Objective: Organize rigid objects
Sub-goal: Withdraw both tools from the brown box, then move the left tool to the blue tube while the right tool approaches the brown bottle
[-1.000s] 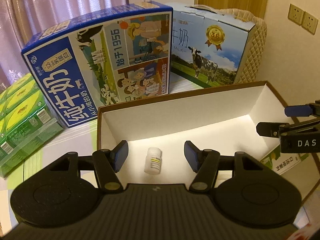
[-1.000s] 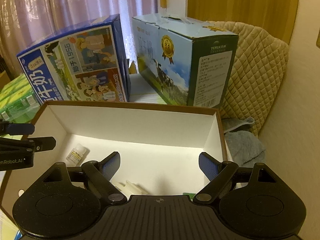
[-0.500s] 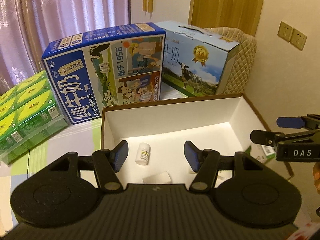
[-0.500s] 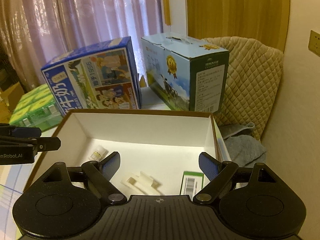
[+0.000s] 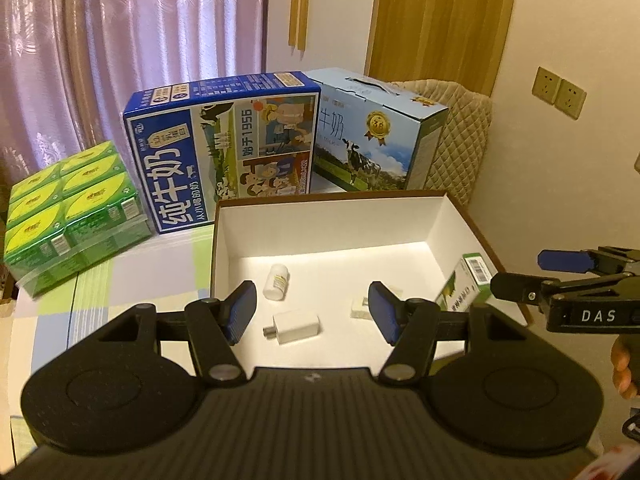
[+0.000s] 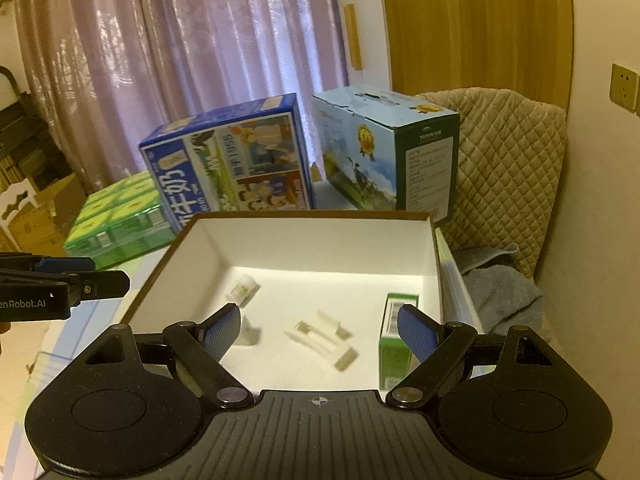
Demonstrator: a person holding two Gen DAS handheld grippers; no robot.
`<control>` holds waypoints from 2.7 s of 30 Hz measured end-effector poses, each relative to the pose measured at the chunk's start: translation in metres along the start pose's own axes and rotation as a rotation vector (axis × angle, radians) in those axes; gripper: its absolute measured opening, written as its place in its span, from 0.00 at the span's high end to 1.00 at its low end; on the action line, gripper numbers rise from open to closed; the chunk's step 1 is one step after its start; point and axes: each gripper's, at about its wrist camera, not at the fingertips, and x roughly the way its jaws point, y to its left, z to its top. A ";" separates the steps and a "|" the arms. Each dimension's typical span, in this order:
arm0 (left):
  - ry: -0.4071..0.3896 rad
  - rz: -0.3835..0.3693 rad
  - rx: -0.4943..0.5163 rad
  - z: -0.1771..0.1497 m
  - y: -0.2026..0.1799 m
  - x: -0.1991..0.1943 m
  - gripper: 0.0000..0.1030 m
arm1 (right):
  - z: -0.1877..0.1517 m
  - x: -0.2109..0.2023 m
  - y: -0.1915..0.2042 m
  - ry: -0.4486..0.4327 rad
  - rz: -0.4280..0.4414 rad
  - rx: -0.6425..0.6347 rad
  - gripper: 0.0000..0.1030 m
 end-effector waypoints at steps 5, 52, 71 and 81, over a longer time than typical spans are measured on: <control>-0.003 0.002 -0.012 -0.014 -0.001 -0.022 0.42 | -0.012 -0.020 0.006 -0.002 0.017 -0.002 0.20; 0.180 0.090 -0.142 -0.168 0.025 -0.080 0.42 | -0.171 -0.034 -0.002 0.295 0.036 -0.020 0.30; 0.229 0.120 -0.182 -0.194 0.039 -0.072 0.42 | -0.191 -0.013 -0.001 0.332 0.019 -0.017 0.40; 0.245 0.164 -0.202 -0.205 0.058 -0.063 0.42 | -0.195 0.004 -0.001 0.325 0.008 -0.058 0.51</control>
